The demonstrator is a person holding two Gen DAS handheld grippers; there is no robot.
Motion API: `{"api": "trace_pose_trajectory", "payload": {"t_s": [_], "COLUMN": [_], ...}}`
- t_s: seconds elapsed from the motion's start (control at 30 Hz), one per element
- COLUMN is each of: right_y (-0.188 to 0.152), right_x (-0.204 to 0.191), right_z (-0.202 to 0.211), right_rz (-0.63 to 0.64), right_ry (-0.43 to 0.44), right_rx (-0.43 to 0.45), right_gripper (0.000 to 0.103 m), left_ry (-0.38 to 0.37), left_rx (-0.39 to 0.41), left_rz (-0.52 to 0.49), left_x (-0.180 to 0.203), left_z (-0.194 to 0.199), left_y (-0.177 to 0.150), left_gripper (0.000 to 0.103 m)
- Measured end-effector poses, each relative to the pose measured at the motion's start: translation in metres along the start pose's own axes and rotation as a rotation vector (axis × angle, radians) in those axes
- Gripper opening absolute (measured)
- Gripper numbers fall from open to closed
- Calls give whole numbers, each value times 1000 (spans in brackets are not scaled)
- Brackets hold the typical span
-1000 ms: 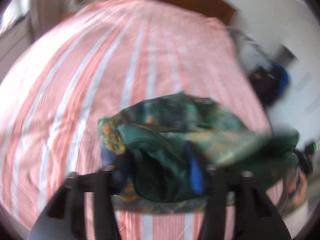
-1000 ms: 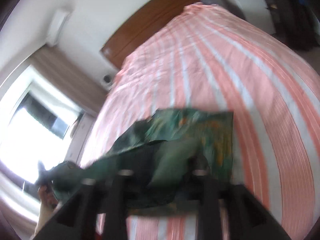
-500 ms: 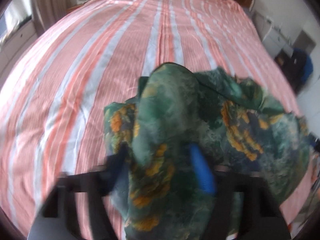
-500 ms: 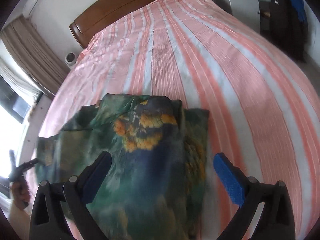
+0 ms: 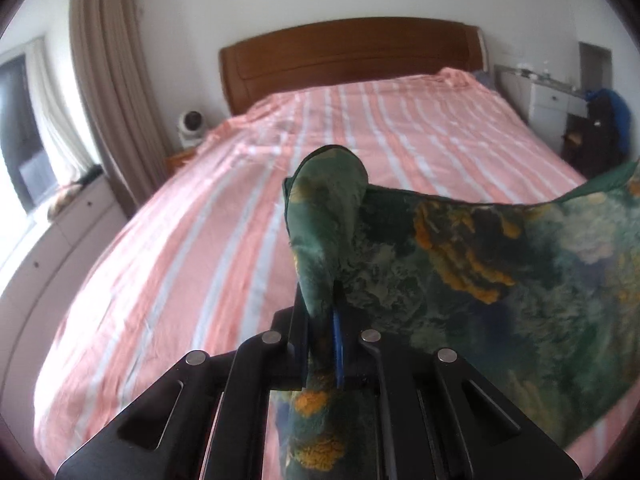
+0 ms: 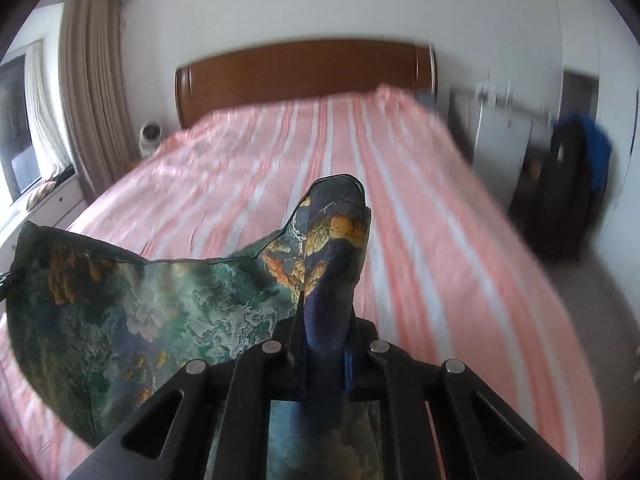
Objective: Fold large clothes
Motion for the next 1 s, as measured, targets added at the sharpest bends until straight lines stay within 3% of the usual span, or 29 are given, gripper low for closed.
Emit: {"api": "trace_pose_trajectory", "payload": {"t_s": [0.1,0.2,0.27,0.3,0.37,0.53,0.6,0.63,0.67,0.7,0.73,0.8,0.9,1.0], "right_y": [-6,-63,-116,-133,-138,-140,-140,-140,-138,-138,-137,-137,-128,-97], "right_x": [0,-10,-23,-28,-24,-13,-11,-11,-10,-8,-6,0,8,13], "right_z": [-48,-118,-155,-161,-154,-155,-157,-159,-156,-156,-156,-156,-146,-96], "right_rz": [3,17,10,-6,-19,-93,-106,-108,-111,-116,-122,-152,-221,-235], "right_ry": [-46,-33,3,17,-22,29,29,22,7,-7,-20,-11,95,118], "right_rx": [-17,-157,-250,-245,-169,-168,-171,-170,-174,-179,-187,-218,-285,-168], "right_gripper": [12,12,15,15,15,20,25,29,36,45,51,73,75,80], "left_ry": [66,92,53,49,18,-1,5,11,25,30,21,-24,-12,-56], "left_rx": [-84,-219,-141,-105,-109,-104,-100,-101,-117,-134,-136,-127,-111,-88], "left_rz": [-8,-18,5,13,49,68,87,106,142,189,222,317,309,217], "left_x": [-5,-16,-16,-17,-19,-18,-24,-26,-36,-48,-56,-81,-102,-84], "left_z": [-59,-116,-114,-109,-110,-113,-111,-110,-108,-103,-96,-72,-33,0], "left_y": [-35,-110,-129,-128,-128,-125,-122,-122,-119,-115,-111,-100,-91,-93], "left_gripper": [8,11,11,11,13,16,27,46,72,80,86,86,86,92]}}
Point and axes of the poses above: each gripper's, at about its wrist camera, not at the fingertips, and z roughly against the way its jaws point, x to its right, y to its top, the point moved 10 cm from there along -z, roughly the way its jaws point, and after that the axes turned 11 degrees about z, right-handed, at the moved point
